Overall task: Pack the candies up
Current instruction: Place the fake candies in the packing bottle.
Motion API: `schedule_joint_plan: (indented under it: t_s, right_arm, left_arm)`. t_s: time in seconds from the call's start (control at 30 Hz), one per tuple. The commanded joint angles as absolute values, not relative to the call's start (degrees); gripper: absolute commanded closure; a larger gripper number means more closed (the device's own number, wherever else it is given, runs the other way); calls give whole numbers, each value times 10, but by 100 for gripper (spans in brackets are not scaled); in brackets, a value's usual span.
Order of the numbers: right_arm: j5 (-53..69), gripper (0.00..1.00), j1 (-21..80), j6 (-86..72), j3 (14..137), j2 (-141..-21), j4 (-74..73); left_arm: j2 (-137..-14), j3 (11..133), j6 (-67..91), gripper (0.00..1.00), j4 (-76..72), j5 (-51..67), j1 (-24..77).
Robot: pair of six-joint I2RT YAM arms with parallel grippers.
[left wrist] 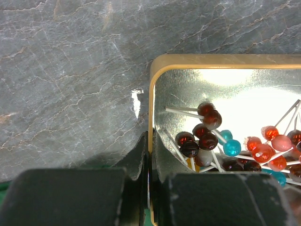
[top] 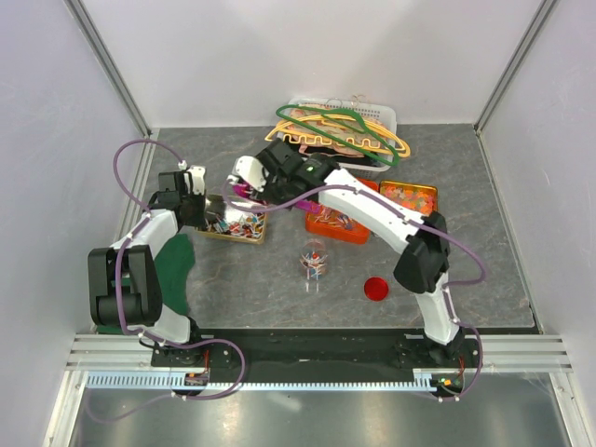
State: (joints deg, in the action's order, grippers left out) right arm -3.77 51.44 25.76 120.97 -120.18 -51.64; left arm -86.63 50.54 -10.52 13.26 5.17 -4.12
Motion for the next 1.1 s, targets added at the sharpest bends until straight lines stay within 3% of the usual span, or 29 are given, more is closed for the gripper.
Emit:
schedule_joint_plan:
  t_s: [0.0,0.37,1.07]
  right_arm:
    - [-7,100,474,322,1166,-1110,-565]
    - [18,100,423,424,995,-953,-650]
    - [-13,100,430,480,941,-882,-795]
  left_arm:
    - [-867,526,-88,98,109,103,-44]
    - [-912,541,-93,98,125,98,-44]
    - [-963,564,-105,98,155,64,-41]
